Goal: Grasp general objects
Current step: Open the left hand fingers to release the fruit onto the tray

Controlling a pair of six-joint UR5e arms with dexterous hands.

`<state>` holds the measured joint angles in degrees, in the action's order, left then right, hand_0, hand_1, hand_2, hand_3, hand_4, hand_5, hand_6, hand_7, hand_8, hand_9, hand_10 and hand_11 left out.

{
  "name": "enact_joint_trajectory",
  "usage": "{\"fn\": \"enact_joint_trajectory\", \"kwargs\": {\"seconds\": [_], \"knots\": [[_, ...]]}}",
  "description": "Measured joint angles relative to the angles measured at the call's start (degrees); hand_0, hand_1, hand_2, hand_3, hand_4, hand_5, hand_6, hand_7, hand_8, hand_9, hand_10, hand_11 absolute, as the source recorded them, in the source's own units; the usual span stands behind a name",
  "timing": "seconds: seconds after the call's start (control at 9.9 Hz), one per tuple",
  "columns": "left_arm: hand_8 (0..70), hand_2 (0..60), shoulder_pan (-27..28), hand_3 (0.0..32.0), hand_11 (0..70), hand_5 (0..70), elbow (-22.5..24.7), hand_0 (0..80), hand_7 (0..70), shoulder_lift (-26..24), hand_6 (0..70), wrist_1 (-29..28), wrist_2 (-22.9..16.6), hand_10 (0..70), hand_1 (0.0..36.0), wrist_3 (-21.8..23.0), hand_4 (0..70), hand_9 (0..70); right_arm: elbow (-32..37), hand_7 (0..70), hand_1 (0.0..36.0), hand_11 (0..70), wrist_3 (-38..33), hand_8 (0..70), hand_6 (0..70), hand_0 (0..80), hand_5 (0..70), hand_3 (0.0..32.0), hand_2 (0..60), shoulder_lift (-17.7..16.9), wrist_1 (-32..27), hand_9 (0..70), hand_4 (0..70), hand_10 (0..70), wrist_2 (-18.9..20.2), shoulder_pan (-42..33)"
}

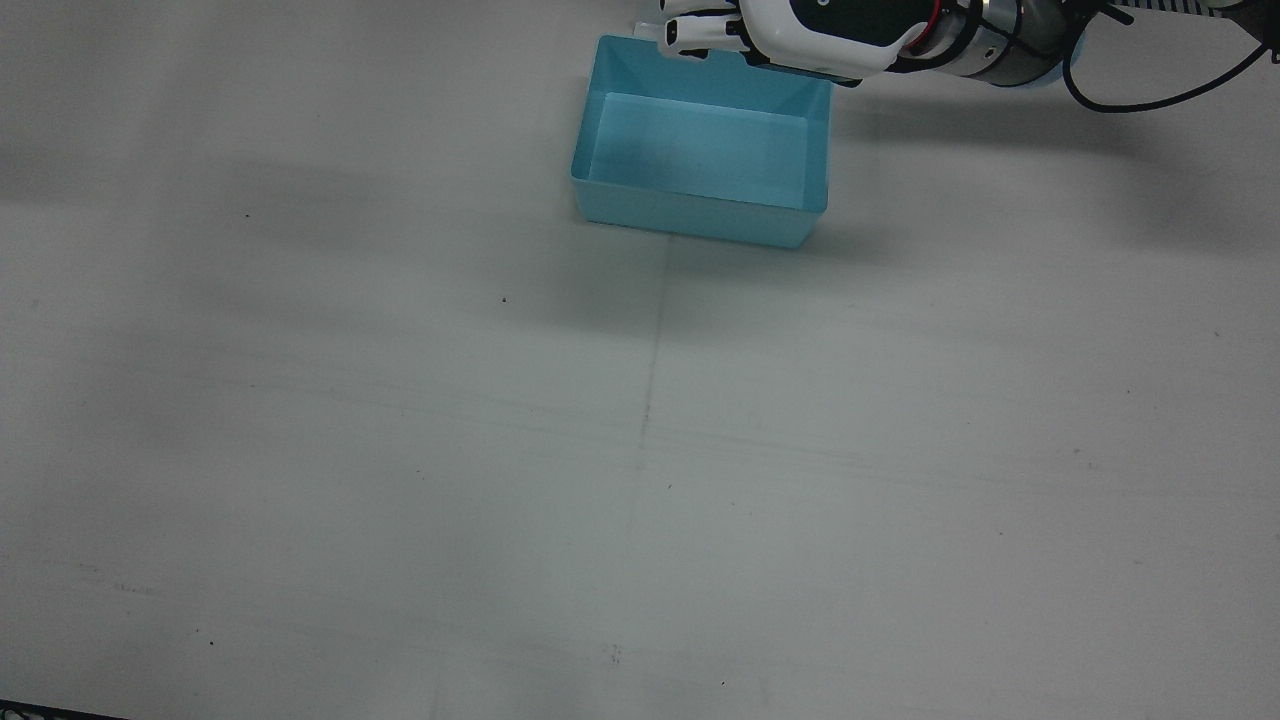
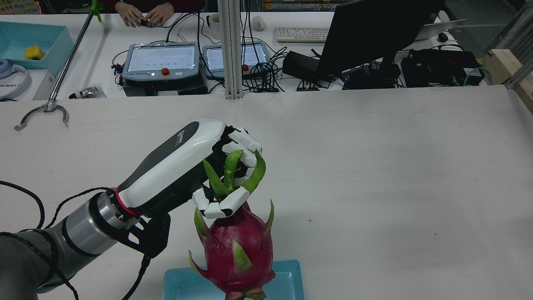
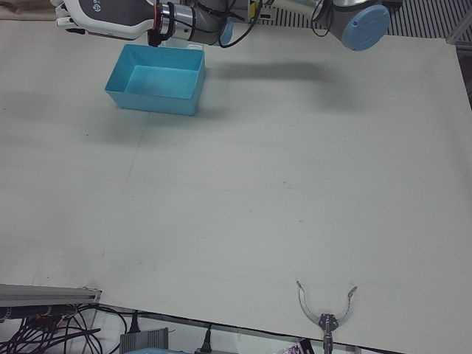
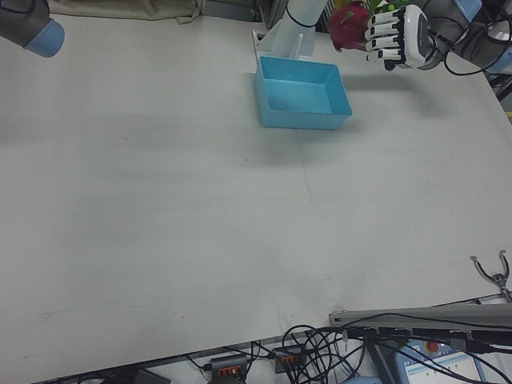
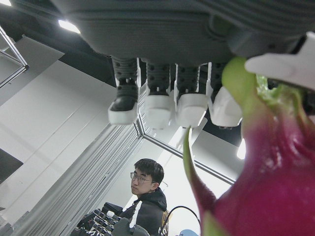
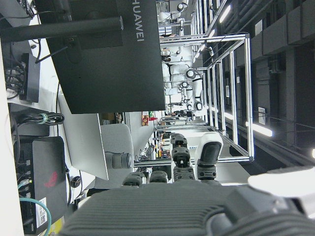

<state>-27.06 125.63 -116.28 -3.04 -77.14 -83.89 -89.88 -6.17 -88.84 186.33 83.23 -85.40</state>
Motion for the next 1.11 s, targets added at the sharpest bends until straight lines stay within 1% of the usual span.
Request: {"fn": "enact_joint_trajectory", "kwargs": {"seconds": [0.1,0.2,0.3,0.4,0.51,0.61,0.71,0.81,1.11], "knots": [[70.0,44.9,0.2,0.0,70.0,47.9,0.0,22.8,70.0,-0.4,70.0,0.0,0.0,70.0,0.0,-0.1,70.0,70.0,0.0,0.0,0.0,0.0,0.0,0.0,0.0,0.0,0.0,0.0,0.0,0.0,0.0,0.0,0.0,0.0,0.0,0.0],[63.1,17.6,0.2,0.0,70.0,35.3,0.0,31.0,70.0,-0.6,66.8,0.4,-0.1,70.0,0.0,-0.1,70.0,68.9,0.0,0.0,0.0,0.0,0.0,0.0,0.0,0.0,0.0,0.0,0.0,0.0,0.0,0.0,0.0,0.0,0.0,0.0],[35.2,3.7,0.2,0.0,70.0,17.3,-0.1,38.1,49.8,-0.7,37.9,0.9,-0.1,57.9,0.0,-0.1,70.0,31.3,0.0,0.0,0.0,0.0,0.0,0.0,0.0,0.0,0.0,0.0,0.0,0.0,0.0,0.0,0.0,0.0,0.0,0.0],[16.8,0.0,0.2,0.0,53.0,7.0,-0.1,39.8,35.9,-0.7,18.0,1.4,-0.2,38.1,0.0,-0.2,39.2,8.6,0.1,0.0,0.0,0.0,0.0,0.0,0.0,0.0,0.0,0.0,0.0,0.0,0.0,0.0,0.0,0.0,0.0,0.0],[6.1,0.0,0.1,0.0,33.7,0.1,0.0,41.8,24.4,-0.7,4.7,1.6,-0.3,22.8,2.1,-0.2,1.2,3.4,0.1,0.0,0.0,0.0,0.0,0.0,0.0,0.0,0.0,0.0,0.0,0.0,0.0,0.0,0.0,0.0,0.0,0.0],[3.7,0.0,0.2,0.0,23.9,0.0,0.4,41.7,18.8,-0.7,0.0,1.8,-0.4,16.0,2.5,-0.4,0.0,2.3,0.1,0.0,0.0,0.0,0.0,0.0,0.0,0.0,0.0,0.0,0.0,0.0,0.0,0.0,0.0,0.0,0.0,0.0],[3.0,0.0,0.3,0.0,19.4,0.0,1.0,41.1,17.2,-0.7,0.0,1.9,-0.5,12.9,2.0,-1.1,0.0,2.0,0.0,0.0,0.0,0.0,0.0,0.0,0.0,0.0,0.0,0.0,0.0,0.0,0.0,0.0,0.0,0.0,0.0,0.0],[2.4,0.0,0.5,0.0,16.7,0.0,1.4,39.2,16.3,-0.7,0.0,2.0,-0.6,11.2,0.8,-1.8,0.0,1.8,0.0,0.0,0.0,0.0,0.0,0.0,0.0,0.0,0.0,0.0,0.0,0.0,0.0,0.0,0.0,0.0,0.0,0.0],[2.3,0.0,1.5,0.0,14.0,0.0,1.8,39.2,18.5,-0.6,0.0,2.5,-0.6,9.3,1.0,-2.5,0.0,2.3,0.0,0.0,0.0,0.0,0.0,0.0,0.0,0.0,0.0,0.0,0.0,0.0,0.0,0.0,0.0,0.0,0.0,0.0]]}}
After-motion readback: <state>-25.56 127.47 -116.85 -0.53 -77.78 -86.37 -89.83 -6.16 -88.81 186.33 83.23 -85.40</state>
